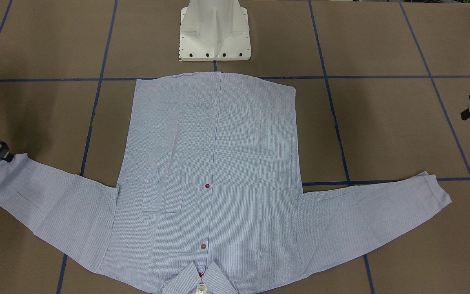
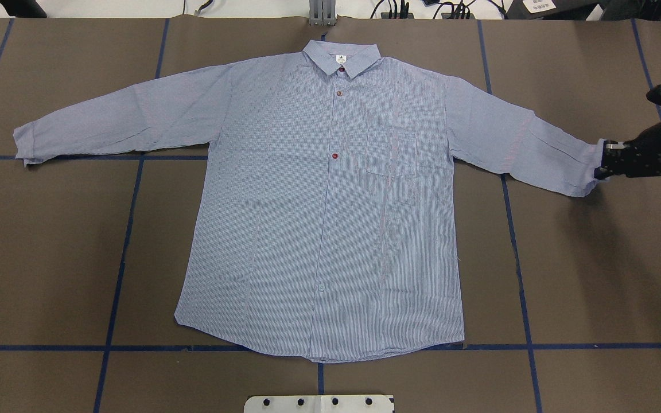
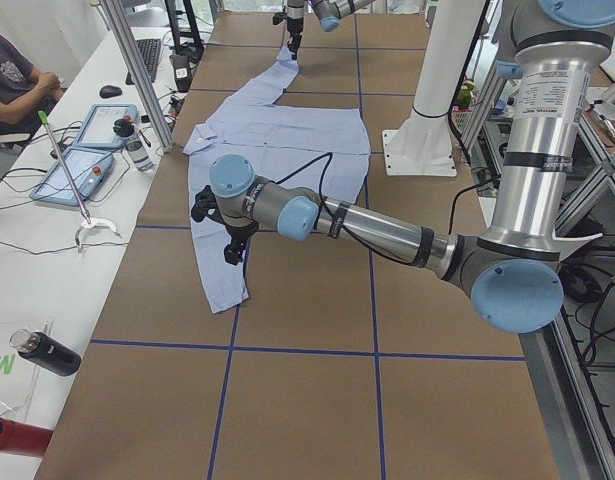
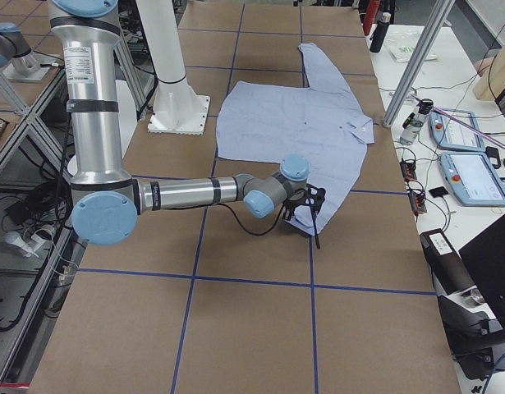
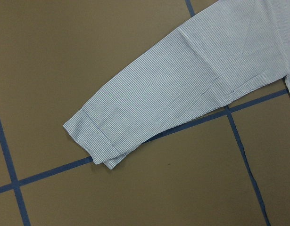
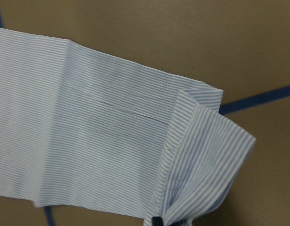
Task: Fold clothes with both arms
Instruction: 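Carry the sleeve cuff with the right gripper across onto the shirt front near the collar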
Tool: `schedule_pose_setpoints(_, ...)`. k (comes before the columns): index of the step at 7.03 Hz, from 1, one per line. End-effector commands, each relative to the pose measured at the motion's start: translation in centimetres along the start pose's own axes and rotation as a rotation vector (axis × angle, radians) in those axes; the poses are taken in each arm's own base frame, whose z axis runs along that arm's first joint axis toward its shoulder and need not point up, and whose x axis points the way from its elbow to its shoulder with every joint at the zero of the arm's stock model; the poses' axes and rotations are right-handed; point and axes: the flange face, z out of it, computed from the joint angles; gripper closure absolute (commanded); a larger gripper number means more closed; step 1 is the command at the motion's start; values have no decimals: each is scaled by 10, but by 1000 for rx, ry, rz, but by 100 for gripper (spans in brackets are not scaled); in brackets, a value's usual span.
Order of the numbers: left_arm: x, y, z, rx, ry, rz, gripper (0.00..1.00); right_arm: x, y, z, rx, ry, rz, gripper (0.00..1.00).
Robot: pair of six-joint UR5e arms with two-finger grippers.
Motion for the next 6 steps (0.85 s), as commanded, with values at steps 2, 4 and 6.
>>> schedule_pose_setpoints(2,-2,0,1,-2,0,-2,0,-238,-3,1,-22,-58,-69,100)
schedule_pose_setpoints(4,-6,0,5,-11,0,-16,0,-361,27,31,27,-68,-129,100)
schedule_pose_setpoints(6,-7,1,5,-10,-1,-15,0,-468,72,54,106,-83,-146,100)
